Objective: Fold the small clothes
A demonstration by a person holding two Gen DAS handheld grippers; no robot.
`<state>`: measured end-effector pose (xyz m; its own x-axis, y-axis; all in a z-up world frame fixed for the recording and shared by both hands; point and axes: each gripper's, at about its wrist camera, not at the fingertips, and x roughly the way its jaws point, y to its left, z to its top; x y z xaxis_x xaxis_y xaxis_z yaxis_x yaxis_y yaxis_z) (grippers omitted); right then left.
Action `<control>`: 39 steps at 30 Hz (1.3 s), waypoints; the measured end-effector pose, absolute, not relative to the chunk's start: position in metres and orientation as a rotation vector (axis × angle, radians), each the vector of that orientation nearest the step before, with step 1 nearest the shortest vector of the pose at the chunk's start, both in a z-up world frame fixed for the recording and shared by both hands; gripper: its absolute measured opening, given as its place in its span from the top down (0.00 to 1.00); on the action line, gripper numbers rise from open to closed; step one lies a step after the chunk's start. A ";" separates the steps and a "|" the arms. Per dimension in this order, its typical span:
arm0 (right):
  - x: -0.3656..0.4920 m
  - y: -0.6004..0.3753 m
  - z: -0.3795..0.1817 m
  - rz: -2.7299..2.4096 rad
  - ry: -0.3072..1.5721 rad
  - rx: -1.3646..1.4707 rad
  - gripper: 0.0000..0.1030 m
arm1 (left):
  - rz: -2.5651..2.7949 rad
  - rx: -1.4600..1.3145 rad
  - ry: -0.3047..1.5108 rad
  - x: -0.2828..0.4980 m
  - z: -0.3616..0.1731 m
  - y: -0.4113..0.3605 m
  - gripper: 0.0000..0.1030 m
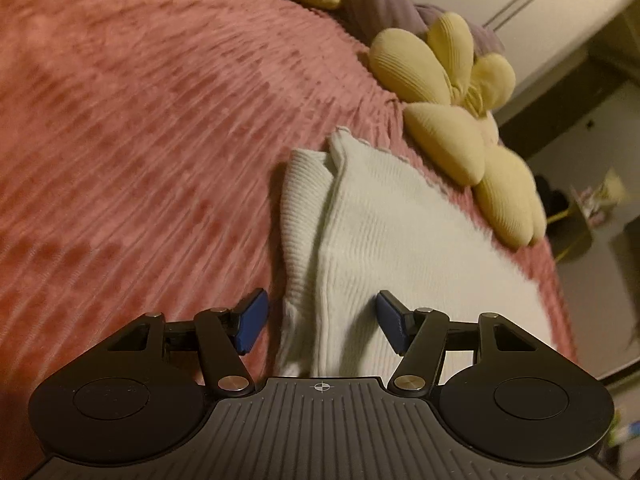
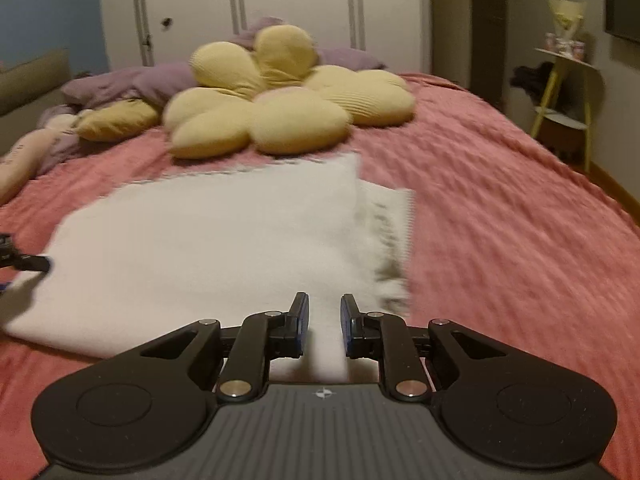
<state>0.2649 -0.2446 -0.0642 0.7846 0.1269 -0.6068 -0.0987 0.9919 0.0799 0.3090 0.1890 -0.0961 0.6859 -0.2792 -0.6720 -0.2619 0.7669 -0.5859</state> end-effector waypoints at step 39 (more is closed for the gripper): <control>0.250 -0.192 -0.078 0.255 0.661 0.007 0.82 | -0.033 -0.720 0.864 0.329 -0.058 0.172 0.80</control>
